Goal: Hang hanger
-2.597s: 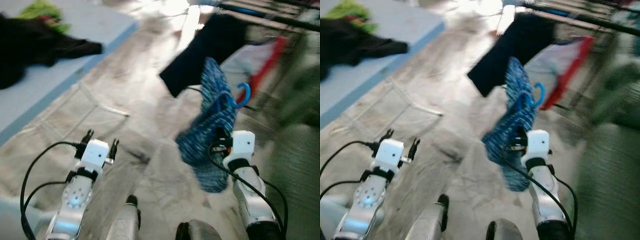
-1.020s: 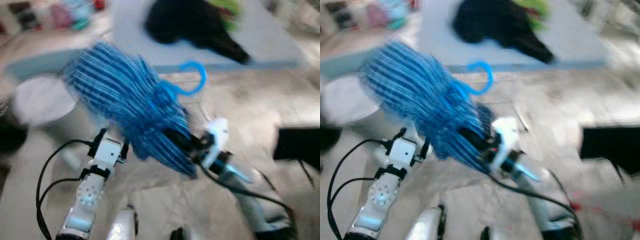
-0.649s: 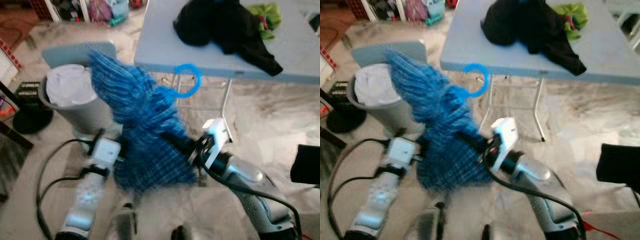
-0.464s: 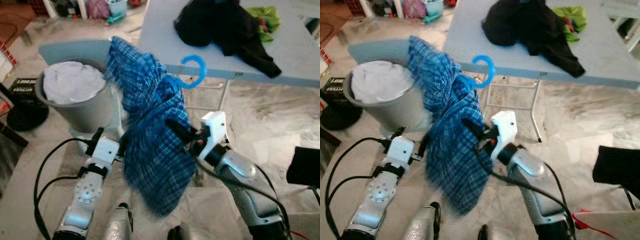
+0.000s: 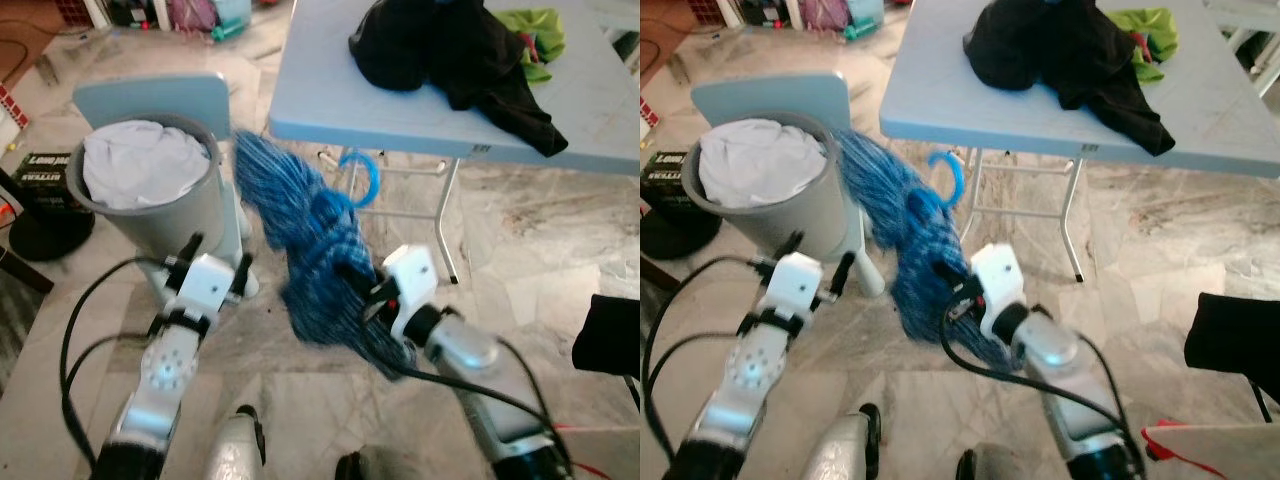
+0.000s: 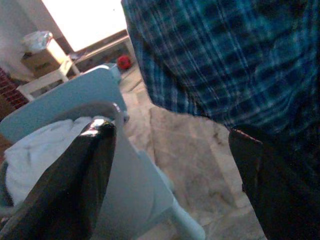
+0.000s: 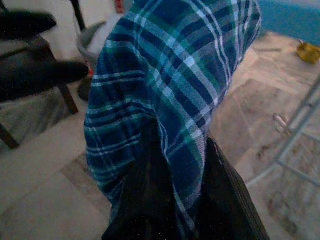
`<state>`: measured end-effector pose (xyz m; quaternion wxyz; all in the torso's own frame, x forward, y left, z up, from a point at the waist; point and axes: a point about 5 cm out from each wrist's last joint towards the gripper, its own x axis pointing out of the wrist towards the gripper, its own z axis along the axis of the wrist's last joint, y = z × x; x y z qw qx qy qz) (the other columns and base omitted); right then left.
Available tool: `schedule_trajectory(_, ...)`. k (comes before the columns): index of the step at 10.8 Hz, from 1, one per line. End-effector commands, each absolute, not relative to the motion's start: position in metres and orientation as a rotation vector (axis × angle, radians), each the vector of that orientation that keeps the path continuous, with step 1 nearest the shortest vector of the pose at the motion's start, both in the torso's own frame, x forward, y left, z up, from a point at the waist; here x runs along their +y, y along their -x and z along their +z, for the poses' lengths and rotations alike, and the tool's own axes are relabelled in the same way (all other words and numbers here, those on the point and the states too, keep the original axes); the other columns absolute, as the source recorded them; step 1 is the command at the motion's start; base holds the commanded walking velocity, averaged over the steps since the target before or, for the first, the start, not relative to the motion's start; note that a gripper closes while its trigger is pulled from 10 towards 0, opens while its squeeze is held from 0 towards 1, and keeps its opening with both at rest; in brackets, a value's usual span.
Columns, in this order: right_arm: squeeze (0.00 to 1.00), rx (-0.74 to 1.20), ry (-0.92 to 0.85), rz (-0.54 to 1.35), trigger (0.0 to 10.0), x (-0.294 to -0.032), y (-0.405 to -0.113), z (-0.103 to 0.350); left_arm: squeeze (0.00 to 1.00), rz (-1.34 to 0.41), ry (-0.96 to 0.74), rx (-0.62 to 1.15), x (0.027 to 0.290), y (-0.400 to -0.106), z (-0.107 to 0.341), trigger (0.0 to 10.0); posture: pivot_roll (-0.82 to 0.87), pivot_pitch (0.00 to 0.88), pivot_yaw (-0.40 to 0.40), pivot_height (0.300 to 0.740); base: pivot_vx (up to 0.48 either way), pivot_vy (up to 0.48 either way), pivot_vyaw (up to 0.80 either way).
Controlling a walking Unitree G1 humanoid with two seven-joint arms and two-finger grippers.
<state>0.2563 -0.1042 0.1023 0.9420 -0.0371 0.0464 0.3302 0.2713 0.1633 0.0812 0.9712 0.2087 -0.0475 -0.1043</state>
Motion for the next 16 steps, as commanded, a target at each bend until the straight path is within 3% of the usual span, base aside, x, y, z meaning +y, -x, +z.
schedule_trajectory(1,0.00,0.051,0.069,0.684,10.0,-0.097,-0.260,0.110,0.00,-0.264,-0.436,-0.092,0.159,-0.273,0.079,10.0,0.07,0.161,-0.066,0.740,0.000,0.000,0.00)
schedule_trajectory(6,0.00,0.013,-0.077,0.854,10.0,-0.080,-0.247,0.133,0.00,-0.294,-0.453,-0.148,0.140,-0.297,0.087,10.0,0.05,0.166,-0.065,0.740,0.000,0.000,0.00)
schedule_trajectory(11,0.00,0.051,-0.170,1.006,10.0,-0.070,-0.230,0.141,0.00,-0.305,-0.441,-0.142,0.138,-0.301,0.083,10.0,0.04,0.171,-0.069,0.740,0.000,0.000,0.00)
schedule_trajectory(12,0.00,0.053,-0.167,1.021,10.0,-0.071,-0.228,0.143,0.00,-0.298,-0.424,-0.144,0.141,-0.302,0.084,4.6,0.04,0.170,-0.071,0.740,0.000,0.000,0.00)
schedule_trajectory(13,0.00,0.060,-0.147,1.014,10.0,-0.075,-0.230,0.142,0.00,-0.294,-0.411,-0.148,0.145,-0.303,0.085,0.0,0.04,0.171,-0.073,0.740,0.000,0.000,0.00)
schedule_trajectory(16,0.00,0.126,0.020,0.983,10.0,-0.104,-0.233,0.126,0.00,-0.188,-0.432,-0.160,0.177,-0.304,0.094,0.0,0.04,0.174,-0.080,0.740,0.000,0.000,0.00)
